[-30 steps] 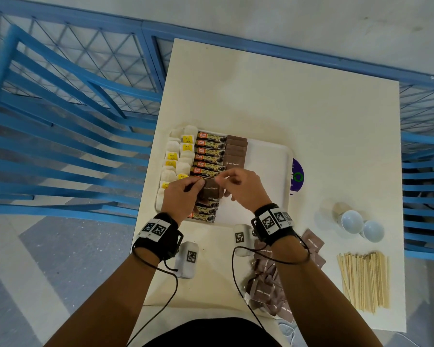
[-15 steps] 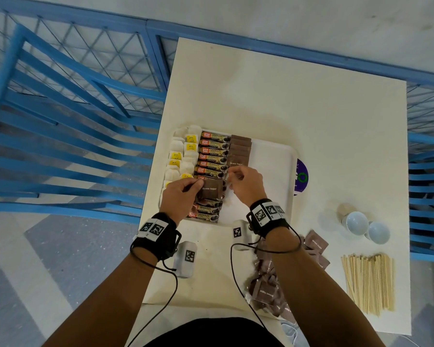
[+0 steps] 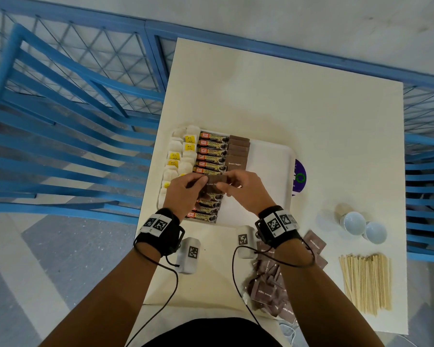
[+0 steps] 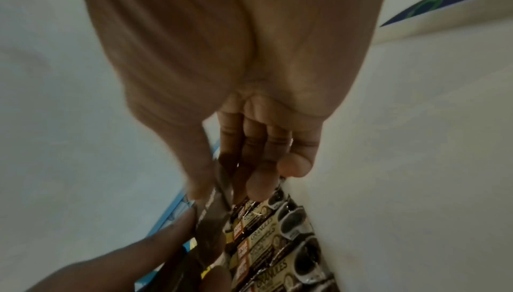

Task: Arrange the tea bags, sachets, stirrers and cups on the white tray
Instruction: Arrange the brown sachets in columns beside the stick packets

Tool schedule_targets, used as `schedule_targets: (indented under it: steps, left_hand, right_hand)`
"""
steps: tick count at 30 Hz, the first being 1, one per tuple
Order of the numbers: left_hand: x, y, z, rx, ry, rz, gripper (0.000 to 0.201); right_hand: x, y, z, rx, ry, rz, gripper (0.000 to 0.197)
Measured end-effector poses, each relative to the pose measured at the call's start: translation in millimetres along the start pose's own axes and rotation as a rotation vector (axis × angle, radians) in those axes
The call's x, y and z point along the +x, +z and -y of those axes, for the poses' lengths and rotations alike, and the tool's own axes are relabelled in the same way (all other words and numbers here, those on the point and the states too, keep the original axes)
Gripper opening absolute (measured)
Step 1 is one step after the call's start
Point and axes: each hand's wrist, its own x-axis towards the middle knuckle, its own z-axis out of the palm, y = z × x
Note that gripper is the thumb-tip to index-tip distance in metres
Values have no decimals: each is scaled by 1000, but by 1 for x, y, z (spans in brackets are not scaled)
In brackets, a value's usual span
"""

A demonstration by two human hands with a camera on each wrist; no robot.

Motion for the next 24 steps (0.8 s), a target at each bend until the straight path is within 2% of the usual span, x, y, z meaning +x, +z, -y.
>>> schedule_targets:
  steps: [2,6,8,17,24]
  left_hand:
    - [0,1,-1,-39,-1,7,22]
    - [-3,0,0,-81,-49,6,20]
    - [-5,-3,2,-82,-70,5,19]
    - [-7,-6,7,-76,-95,15,17]
    - [-7,-6,5,-58,-99,21,15]
  right_hand:
    - [3,-4,-4,-16,-9,-47,18]
    - [15,-16,-21,-6,95,-325,11]
    - [19,-17,-30,-41,137,-407,11]
    - [29,-6,-38,-99,151,-414,9]
    - [31,-3,-36,-83,190,-478,19]
